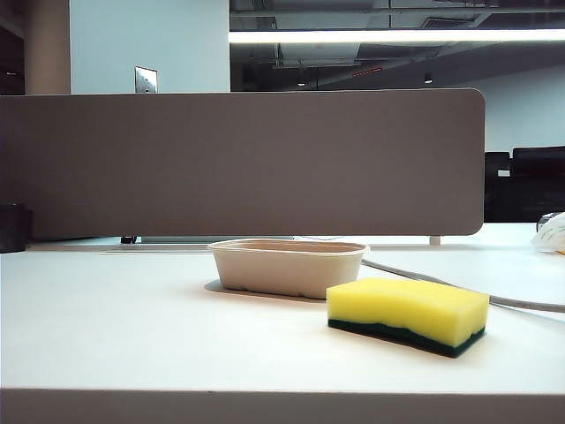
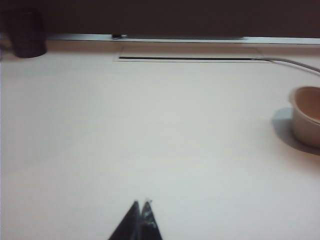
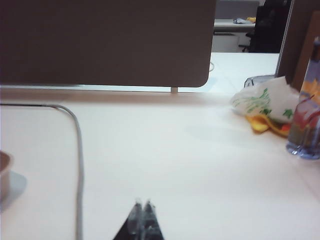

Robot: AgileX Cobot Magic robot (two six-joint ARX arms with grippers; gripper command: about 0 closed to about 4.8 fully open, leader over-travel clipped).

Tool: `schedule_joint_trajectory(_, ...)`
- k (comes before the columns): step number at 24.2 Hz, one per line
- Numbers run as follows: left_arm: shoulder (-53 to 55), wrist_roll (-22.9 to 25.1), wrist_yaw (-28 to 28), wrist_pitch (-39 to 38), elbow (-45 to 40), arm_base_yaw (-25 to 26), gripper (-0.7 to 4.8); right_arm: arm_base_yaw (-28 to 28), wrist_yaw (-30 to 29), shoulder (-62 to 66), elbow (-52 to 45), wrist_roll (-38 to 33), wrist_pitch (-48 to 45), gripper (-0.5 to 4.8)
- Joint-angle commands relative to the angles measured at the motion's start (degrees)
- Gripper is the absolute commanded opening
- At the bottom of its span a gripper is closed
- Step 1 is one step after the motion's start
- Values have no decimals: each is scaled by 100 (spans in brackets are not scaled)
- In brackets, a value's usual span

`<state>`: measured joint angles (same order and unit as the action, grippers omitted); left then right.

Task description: Pick up the cleaning sponge from the table and place it into the paper lunch box.

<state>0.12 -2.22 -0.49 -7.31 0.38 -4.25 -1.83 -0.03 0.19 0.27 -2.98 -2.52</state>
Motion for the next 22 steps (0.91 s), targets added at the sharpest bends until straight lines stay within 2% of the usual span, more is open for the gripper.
schedule_joint_trajectory(1,4,9,-37,52,4,-787,-5,-7,-15,4,4,-1056,-76,-9)
schedule_joint_trajectory(3,11,9,-37,52,4,-1353,-5,-4,-70,4,20,-1714,-76,-9)
schedule_joint_trajectory(5,125,9,-39,55,4,-1851,-5,0,-645,4,50,-2492,-72,-9)
schedule_joint_trajectory(7,319,7,-37,55,4,-2321,-5,-4,-1351,4,74,-2730,-76,-9)
schedule_joint_trajectory(10,612,9,-37,52,4,-2922,-5,-4,-2186,4,166,-2754,44,-9)
schedule_joint_trajectory(11,662,7,-37,52,4,-3069,-5,-4,-2350,7,302,-2841,382,-9)
schedule_joint_trajectory(15,715,9,-37,50,4,-3418,-5,-4,-2253,138,890,-2789,1620,-9)
schedule_joint_trajectory(17,715,9,-39,50,4,-3495,-5,-4,-2179,516,1316,-2671,1620,-9)
schedule_joint_trajectory(19,715,9,-37,52,4,-3495,-5,-9,-2605,1368,1884,-2065,1604,-9)
schedule_joint_trajectory(20,715,9,-37,52,4,-3495,-5,-9,-2892,1888,2166,-1738,1733,9)
schedule_joint_trajectory(21,715,9,-37,52,4,-3495,-5,-20,-3233,2542,2514,-1353,1941,98)
schedule_joint_trajectory(22,715,9,-37,52,4,-3495,-5,-42,-3488,3248,2885,-933,2240,215)
